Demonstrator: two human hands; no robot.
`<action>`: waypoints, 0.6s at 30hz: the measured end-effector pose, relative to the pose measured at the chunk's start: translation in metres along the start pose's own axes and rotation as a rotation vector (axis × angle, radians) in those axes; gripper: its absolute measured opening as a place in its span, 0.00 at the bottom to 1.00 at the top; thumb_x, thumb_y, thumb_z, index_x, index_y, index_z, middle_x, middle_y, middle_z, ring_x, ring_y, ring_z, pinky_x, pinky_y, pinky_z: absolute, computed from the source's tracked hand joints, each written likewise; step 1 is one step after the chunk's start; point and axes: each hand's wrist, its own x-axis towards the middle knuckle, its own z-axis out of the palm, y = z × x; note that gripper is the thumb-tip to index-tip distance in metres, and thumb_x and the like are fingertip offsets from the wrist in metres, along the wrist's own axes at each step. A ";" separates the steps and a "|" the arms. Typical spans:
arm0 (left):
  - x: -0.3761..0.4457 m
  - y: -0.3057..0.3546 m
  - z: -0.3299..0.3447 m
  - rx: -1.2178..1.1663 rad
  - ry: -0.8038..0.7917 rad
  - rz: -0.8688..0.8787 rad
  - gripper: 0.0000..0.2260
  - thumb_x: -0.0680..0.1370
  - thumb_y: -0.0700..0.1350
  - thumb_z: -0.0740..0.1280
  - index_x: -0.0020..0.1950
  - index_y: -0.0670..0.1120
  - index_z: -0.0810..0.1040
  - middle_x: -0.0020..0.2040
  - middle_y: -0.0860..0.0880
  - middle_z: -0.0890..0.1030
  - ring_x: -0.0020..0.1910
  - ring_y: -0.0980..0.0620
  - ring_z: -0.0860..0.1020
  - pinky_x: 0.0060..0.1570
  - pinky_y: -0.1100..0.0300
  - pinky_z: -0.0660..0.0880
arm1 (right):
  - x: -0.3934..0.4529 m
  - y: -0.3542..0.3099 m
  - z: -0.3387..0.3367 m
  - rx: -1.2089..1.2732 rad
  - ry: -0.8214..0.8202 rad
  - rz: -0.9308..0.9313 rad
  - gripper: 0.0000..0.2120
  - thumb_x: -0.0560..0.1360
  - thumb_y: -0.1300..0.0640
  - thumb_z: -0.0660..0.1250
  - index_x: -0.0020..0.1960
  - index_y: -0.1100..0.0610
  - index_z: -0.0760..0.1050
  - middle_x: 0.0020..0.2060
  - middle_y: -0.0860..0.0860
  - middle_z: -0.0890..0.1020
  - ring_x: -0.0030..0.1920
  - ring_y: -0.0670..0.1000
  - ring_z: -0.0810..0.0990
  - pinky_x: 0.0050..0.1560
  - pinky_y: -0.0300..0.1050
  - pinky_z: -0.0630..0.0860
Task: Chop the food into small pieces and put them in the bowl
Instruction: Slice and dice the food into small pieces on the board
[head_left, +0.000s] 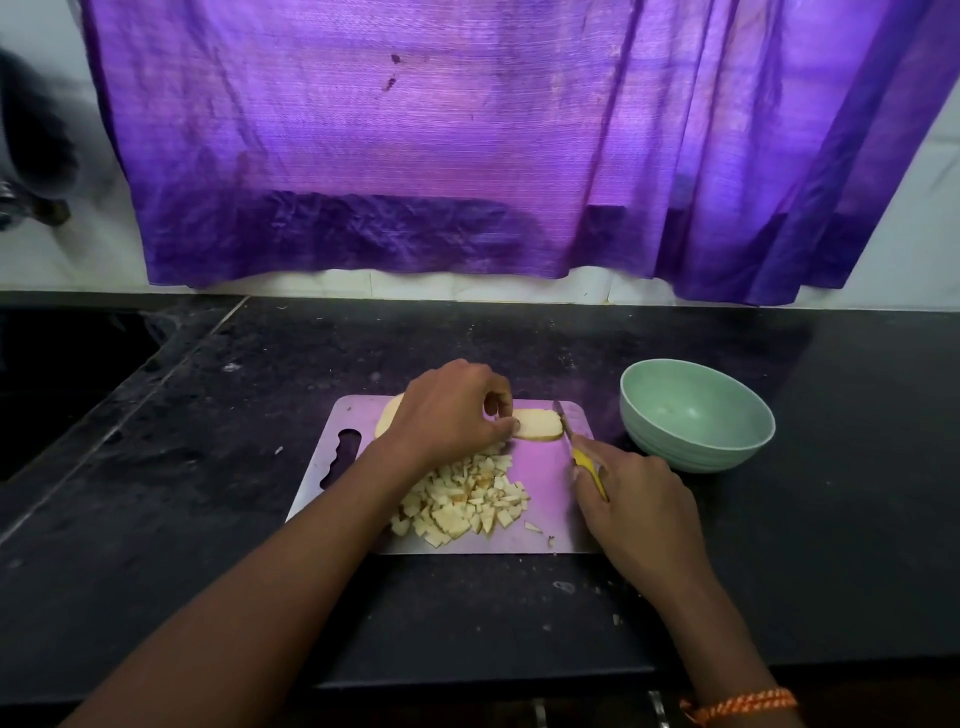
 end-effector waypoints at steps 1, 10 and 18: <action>0.000 -0.002 0.000 0.000 0.011 0.001 0.10 0.77 0.61 0.75 0.54 0.58 0.86 0.49 0.60 0.84 0.48 0.60 0.77 0.38 0.60 0.72 | 0.000 0.000 0.000 -0.002 0.000 0.005 0.21 0.81 0.44 0.58 0.73 0.40 0.71 0.40 0.50 0.81 0.42 0.55 0.79 0.41 0.51 0.76; 0.002 0.004 0.015 0.022 -0.022 -0.008 0.19 0.78 0.60 0.74 0.64 0.51 0.86 0.58 0.55 0.84 0.54 0.54 0.80 0.46 0.53 0.78 | 0.000 -0.004 -0.002 -0.024 -0.021 -0.036 0.22 0.82 0.44 0.57 0.75 0.42 0.70 0.40 0.50 0.81 0.42 0.54 0.79 0.42 0.51 0.77; 0.001 0.005 0.013 0.038 -0.012 -0.011 0.21 0.78 0.63 0.73 0.66 0.53 0.86 0.59 0.56 0.84 0.55 0.54 0.80 0.44 0.55 0.76 | 0.000 -0.006 -0.006 -0.009 0.048 -0.011 0.25 0.82 0.45 0.57 0.78 0.37 0.64 0.40 0.51 0.82 0.42 0.56 0.80 0.41 0.51 0.76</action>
